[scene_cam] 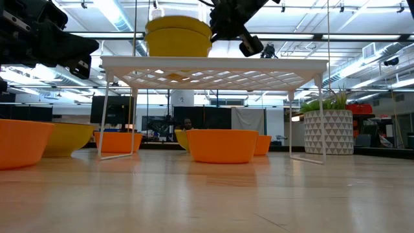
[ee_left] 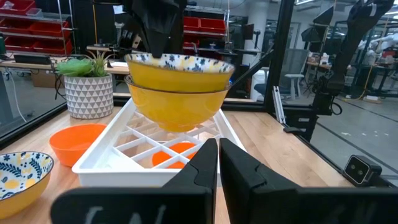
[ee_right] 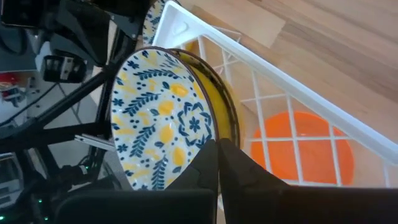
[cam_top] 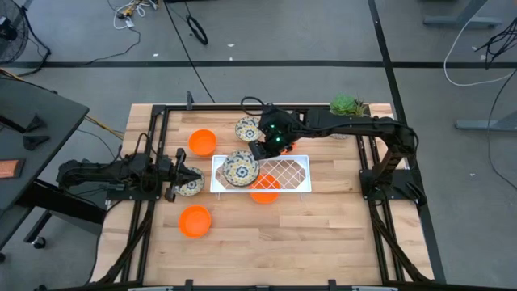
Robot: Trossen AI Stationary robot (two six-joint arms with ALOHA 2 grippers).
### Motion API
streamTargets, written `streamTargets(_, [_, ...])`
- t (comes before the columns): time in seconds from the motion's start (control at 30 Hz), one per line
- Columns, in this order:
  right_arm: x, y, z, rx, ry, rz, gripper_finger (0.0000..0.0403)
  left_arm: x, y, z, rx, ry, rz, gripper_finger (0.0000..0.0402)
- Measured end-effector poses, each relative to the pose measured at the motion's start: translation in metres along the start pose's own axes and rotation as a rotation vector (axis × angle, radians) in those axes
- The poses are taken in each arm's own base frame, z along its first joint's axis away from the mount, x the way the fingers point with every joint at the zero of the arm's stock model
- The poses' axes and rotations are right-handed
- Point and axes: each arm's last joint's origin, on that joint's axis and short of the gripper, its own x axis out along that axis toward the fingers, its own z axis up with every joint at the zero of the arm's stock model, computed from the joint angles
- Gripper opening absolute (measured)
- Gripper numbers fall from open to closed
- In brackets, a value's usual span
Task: Pick & Place Mini bowls
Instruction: Stack the white patterned bowl on the white patterned bowl on the shelf
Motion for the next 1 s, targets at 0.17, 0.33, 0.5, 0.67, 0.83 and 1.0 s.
streamTargets(0.17, [0.0026, -0.0004, 0.0006, -0.009, 0.008, 0.003, 0.0000, 0.0000, 0.0000, 0.0000, 0.000, 0.000, 0.000, 0.0023])
streamTargets(0.33, [0.0028, -0.0004, 0.0008, -0.012, 0.007, 0.004, 0.0000, 0.0000, 0.0000, -0.0001, 0.000, 0.000, 0.000, 0.0023])
streamTargets(0.5, [0.0027, -0.0009, 0.0009, -0.010, 0.008, 0.000, 0.0000, 0.0000, 0.0000, 0.0000, 0.000, 0.000, 0.000, 0.0023])
streamTargets(0.67, [0.0027, -0.0006, 0.0013, -0.011, 0.006, 0.004, 0.0000, 0.0000, 0.0000, -0.0001, 0.000, 0.000, 0.000, 0.0023])
streamTargets(0.83, [0.0027, -0.0006, 0.0013, -0.013, 0.006, 0.004, 0.0008, 0.0000, 0.0000, 0.0000, 0.000, 0.000, 0.000, 0.0023])
streamTargets(1.0, [0.0023, -0.0004, 0.0016, -0.015, 0.004, 0.007, 0.0033, 0.0000, 0.0000, 0.0000, 0.000, 0.000, 0.000, 0.0023])
